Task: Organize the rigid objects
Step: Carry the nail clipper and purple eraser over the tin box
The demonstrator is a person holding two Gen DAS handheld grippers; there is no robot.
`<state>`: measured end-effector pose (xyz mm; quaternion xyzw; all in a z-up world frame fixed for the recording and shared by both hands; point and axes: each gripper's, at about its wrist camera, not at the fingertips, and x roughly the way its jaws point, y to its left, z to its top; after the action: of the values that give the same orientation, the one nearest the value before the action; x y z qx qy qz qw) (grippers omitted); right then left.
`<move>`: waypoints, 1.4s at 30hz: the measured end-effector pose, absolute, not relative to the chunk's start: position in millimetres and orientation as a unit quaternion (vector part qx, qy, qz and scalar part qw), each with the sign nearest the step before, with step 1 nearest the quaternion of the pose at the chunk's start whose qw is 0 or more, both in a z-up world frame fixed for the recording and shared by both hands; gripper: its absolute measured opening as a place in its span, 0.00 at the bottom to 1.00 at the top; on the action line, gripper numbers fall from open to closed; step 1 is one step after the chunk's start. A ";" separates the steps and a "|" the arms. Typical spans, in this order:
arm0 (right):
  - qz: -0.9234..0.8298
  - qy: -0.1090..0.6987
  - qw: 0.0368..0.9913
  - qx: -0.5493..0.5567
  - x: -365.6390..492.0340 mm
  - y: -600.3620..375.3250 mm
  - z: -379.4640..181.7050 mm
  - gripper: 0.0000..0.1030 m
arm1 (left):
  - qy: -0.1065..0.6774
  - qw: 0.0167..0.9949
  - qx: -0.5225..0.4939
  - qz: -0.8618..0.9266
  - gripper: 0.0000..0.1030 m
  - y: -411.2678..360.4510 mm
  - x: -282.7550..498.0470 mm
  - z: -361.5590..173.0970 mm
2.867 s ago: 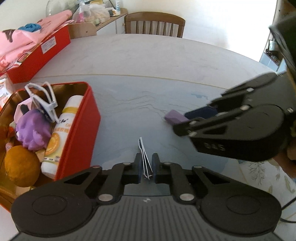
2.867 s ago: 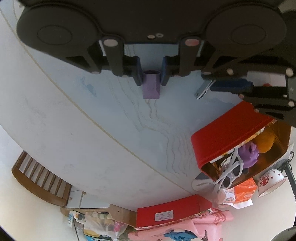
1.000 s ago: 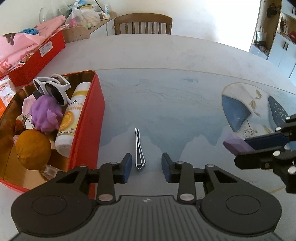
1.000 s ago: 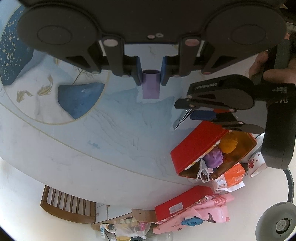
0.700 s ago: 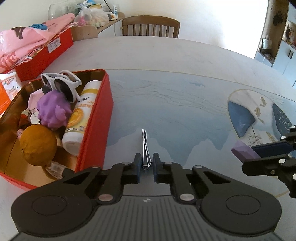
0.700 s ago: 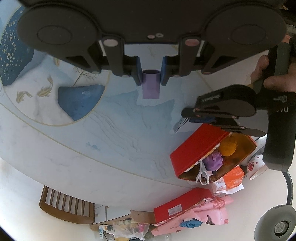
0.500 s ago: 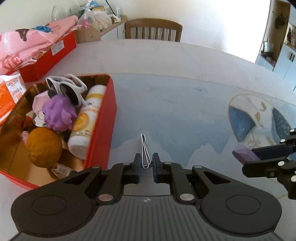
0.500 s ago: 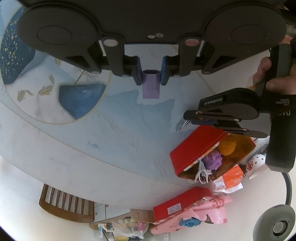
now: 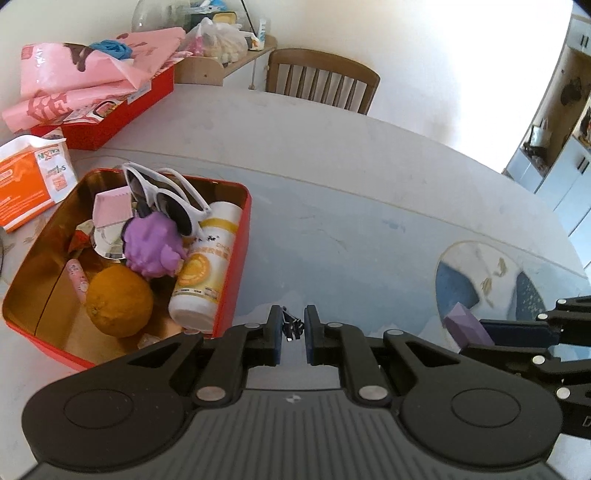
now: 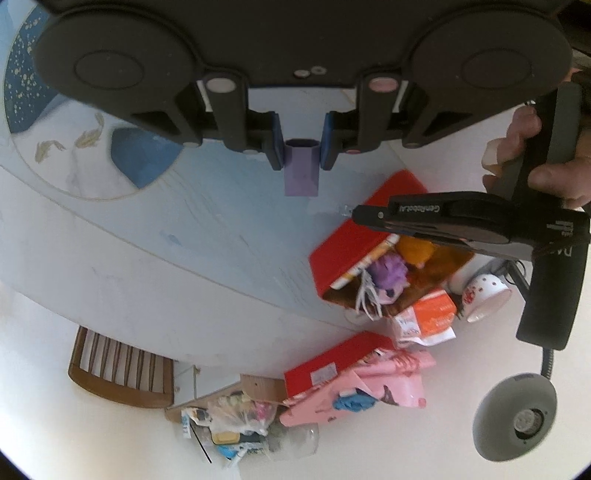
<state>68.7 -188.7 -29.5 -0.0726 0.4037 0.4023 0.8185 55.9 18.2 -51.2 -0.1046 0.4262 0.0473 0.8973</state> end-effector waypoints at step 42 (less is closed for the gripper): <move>0.436 0.429 0.770 -0.182 62.1 18.7 -42.3 0.19 | 0.395 0.901 -0.158 0.091 0.11 201.9 50.5 -34.8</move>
<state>62.1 18.7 -42.3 -0.1820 0.4290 0.4358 0.7700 50.5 201.9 -34.8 -0.1575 0.3949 0.0907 0.9006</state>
